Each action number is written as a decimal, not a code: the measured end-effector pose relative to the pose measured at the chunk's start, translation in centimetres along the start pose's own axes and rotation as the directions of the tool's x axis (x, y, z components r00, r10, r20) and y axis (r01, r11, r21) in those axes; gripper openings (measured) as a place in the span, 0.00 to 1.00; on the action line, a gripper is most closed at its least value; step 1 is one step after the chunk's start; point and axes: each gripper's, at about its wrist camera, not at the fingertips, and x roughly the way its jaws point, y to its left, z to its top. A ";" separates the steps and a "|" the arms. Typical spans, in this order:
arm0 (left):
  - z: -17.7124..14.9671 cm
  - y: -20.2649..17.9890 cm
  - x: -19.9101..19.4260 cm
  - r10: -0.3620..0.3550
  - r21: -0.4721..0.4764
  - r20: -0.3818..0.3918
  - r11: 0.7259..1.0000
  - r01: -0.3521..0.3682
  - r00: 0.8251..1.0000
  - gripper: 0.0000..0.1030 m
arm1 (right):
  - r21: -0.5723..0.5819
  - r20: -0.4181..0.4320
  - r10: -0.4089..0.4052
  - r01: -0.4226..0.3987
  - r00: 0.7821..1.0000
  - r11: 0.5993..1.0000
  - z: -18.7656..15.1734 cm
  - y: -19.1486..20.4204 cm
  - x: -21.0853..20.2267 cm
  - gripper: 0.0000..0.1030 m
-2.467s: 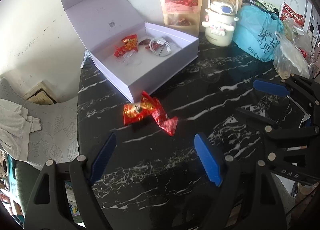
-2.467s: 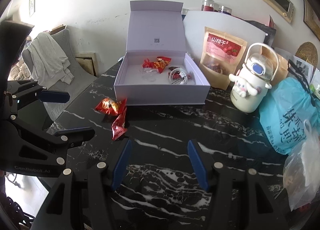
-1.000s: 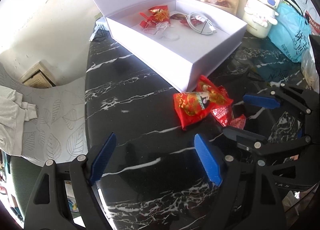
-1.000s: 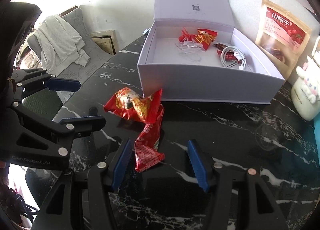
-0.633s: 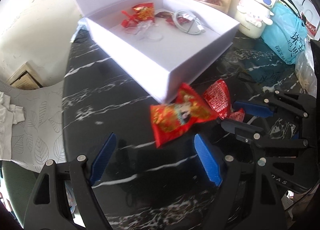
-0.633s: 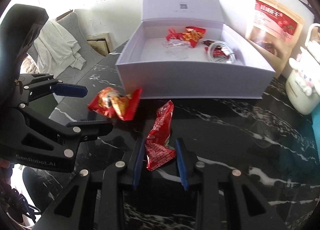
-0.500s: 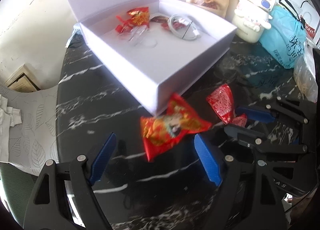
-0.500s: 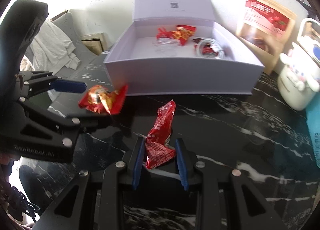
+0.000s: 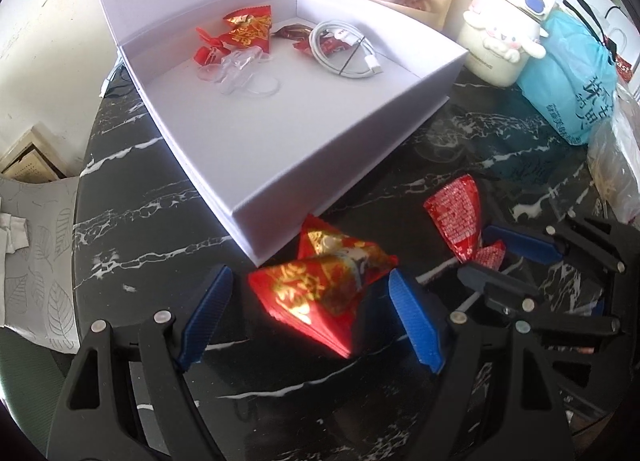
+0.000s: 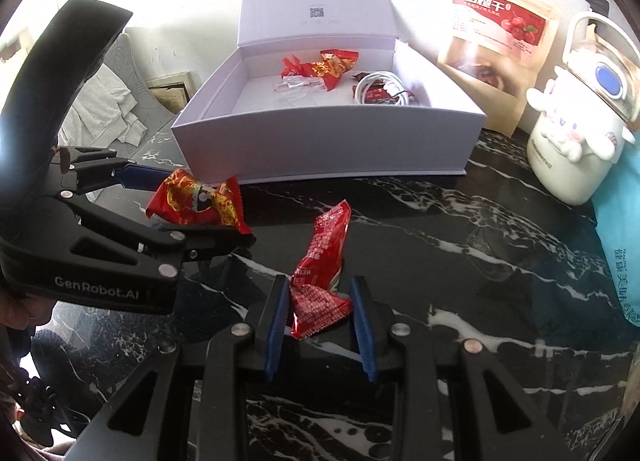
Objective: Organize objects
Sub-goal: 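Grasp the large red-gold candy packet with the left tool while the right tool grasps the red packet, then lift both red candy packets and carry them toward the white box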
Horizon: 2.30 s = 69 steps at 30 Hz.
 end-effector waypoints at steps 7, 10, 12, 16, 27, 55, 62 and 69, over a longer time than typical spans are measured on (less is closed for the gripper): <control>0.0 -0.4 -0.2 -0.027 -0.010 0.054 1.000 0.028 0.998 0.69 | 0.010 0.008 -0.010 0.010 1.000 1.000 -0.4 -0.6 -0.3 0.30; -0.3 -0.8 -0.3 0.016 0.031 0.059 0.999 -0.018 0.998 0.59 | 0.013 0.007 -0.028 0.028 1.000 1.000 -0.6 -0.8 -0.4 0.30; -0.6 -0.7 -0.5 0.013 0.032 0.058 0.999 -0.015 0.998 0.50 | 0.015 0.007 -0.036 0.035 0.999 0.999 -0.7 -0.8 -0.4 0.30; -1.1 -1.0 -1.0 -0.008 0.034 0.047 0.999 0.006 0.999 0.50 | 0.029 0.008 -0.047 0.047 0.999 0.998 -0.9 -0.8 -0.6 0.30; -3.2 -2.7 -2.0 -0.032 0.049 0.021 0.998 0.031 0.999 0.50 | 0.062 0.006 -0.047 0.047 0.999 0.997 -2.8 -0.7 -2.1 0.28; -5.6 -2.4 -3.1 0.001 0.039 0.099 0.999 -0.005 0.995 0.56 | 0.069 0.049 -0.113 0.110 0.992 0.992 -0.7 0.2 -0.1 0.45; -5.6 -2.4 -3.1 0.009 0.041 0.108 0.999 -0.013 0.994 0.56 | 0.078 0.048 -0.114 0.110 0.992 0.991 -0.8 0.2 -0.1 0.45; -5.7 -2.3 -3.2 0.027 0.014 0.135 0.999 -0.029 0.990 0.56 | 0.077 0.048 -0.117 0.113 0.992 0.991 -0.7 0.3 -0.1 0.44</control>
